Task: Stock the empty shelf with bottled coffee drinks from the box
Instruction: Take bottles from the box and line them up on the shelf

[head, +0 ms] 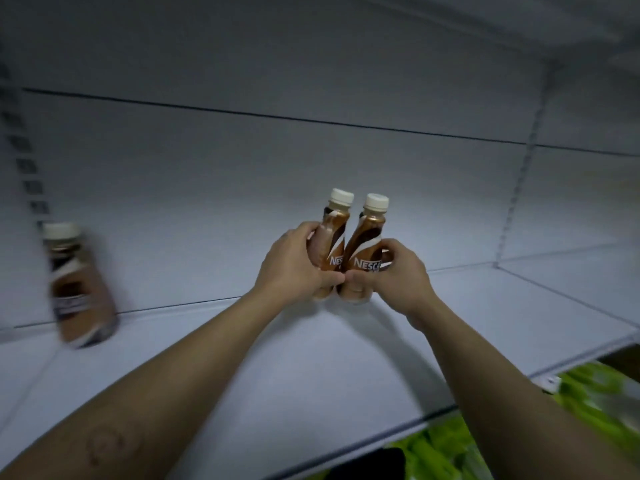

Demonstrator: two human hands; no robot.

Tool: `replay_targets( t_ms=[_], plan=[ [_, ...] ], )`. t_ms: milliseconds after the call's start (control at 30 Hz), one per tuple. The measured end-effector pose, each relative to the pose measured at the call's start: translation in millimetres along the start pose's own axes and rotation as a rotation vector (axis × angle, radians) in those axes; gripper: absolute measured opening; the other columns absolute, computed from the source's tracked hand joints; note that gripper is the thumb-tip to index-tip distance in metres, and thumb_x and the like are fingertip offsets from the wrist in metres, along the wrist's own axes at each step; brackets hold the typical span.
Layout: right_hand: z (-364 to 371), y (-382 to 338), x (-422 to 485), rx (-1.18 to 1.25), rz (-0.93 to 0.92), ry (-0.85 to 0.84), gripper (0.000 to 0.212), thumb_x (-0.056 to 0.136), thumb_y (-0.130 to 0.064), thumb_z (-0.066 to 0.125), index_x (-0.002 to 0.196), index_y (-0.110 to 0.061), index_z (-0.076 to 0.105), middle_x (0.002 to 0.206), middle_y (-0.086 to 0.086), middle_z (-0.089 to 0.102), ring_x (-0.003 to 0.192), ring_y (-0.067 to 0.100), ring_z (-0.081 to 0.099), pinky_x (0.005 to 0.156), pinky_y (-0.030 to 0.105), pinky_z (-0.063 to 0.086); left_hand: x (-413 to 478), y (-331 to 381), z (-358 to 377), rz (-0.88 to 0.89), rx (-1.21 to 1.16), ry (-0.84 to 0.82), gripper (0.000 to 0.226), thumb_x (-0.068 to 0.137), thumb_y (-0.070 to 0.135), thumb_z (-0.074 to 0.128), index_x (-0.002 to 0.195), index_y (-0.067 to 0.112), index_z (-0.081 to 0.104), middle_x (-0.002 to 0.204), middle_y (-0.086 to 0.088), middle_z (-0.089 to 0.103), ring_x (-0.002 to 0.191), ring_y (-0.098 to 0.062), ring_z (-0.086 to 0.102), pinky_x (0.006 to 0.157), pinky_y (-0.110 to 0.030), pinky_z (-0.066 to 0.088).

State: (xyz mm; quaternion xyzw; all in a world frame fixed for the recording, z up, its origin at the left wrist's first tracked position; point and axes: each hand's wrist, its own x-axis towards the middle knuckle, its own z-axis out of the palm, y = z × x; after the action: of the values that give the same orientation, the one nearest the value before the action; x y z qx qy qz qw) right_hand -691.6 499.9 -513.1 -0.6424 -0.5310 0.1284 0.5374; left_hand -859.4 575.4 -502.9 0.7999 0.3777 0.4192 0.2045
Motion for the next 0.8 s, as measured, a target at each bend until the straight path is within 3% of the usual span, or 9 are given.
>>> replay_targets(
  t_ms=[133,300,500,600,700,800],
  plan=[
    [62.9,-11.6,4.8,0.054,-0.023,-0.163,0.056,0.056,-0.03,0.089,0.104,-0.025,0.062,0.096,-0.011,0.068,0.083,0.007,0.065,0.065,0.021,0.049,-17.5,-40.4,-46.5,-0.089,0.132,0.087,0.077,0.052,0.049,0.087,0.118,0.035,0.05,0.105,0.014,0.06,0.087,-0.009,0.059,0.074,-0.027,0.051],
    [126.3,-27.5,5.2,0.04,-0.073,-0.36,0.053,0.053,-0.033,0.09,0.096,-0.03,0.061,0.092,-0.013,0.067,0.081,0.003,0.064,0.064,0.018,0.049,-44.9,-79.1,-89.8,-0.193,0.385,0.143,0.076,0.057,0.055,0.082,0.121,0.033,0.048,0.104,0.011,0.06,0.088,-0.012,0.058,0.076,-0.033,0.053],
    [167.7,-43.5,5.5,-0.011,-0.125,-0.472,0.047,0.056,-0.033,0.088,0.094,-0.031,0.059,0.088,-0.015,0.067,0.079,0.003,0.064,0.064,0.018,0.048,-57.8,-101.5,-121.7,-0.302,0.44,0.208,0.049,0.068,0.05,0.077,0.104,0.029,0.051,0.097,0.008,0.059,0.084,-0.012,0.058,0.075,-0.032,0.051],
    [175.1,-55.3,12.1,-0.074,-0.134,-0.54,0.055,0.056,-0.031,0.088,0.101,-0.029,0.057,0.092,-0.014,0.065,0.084,0.005,0.062,0.07,0.024,0.049,-57.7,-99.0,-128.6,-0.282,0.501,0.286,0.055,0.069,0.049,0.076,0.111,0.027,0.049,0.1,0.006,0.059,0.09,-0.015,0.06,0.076,-0.032,0.049],
    [180.4,-63.0,14.2,-0.103,-0.14,-0.552,0.055,0.057,-0.031,0.088,0.102,-0.029,0.056,0.093,-0.014,0.064,0.083,0.004,0.06,0.067,0.021,0.047,-56.5,-91.1,-136.0,-0.249,0.572,0.384,0.078,0.071,0.047,0.076,0.132,0.024,0.033,0.109,0.002,0.061,0.091,-0.015,0.059,0.066,-0.03,0.043],
    [185.1,-65.6,11.1,-0.072,-0.127,-0.541,0.052,0.06,-0.029,0.086,0.104,-0.028,0.057,0.096,-0.013,0.064,0.087,0.007,0.062,0.071,0.023,0.047,-56.1,-87.3,-144.3,-0.177,0.586,0.436,0.073,0.076,0.042,0.075,0.135,0.024,0.036,0.112,0.001,0.063,0.094,-0.018,0.061,0.066,-0.028,0.038]
  ],
)
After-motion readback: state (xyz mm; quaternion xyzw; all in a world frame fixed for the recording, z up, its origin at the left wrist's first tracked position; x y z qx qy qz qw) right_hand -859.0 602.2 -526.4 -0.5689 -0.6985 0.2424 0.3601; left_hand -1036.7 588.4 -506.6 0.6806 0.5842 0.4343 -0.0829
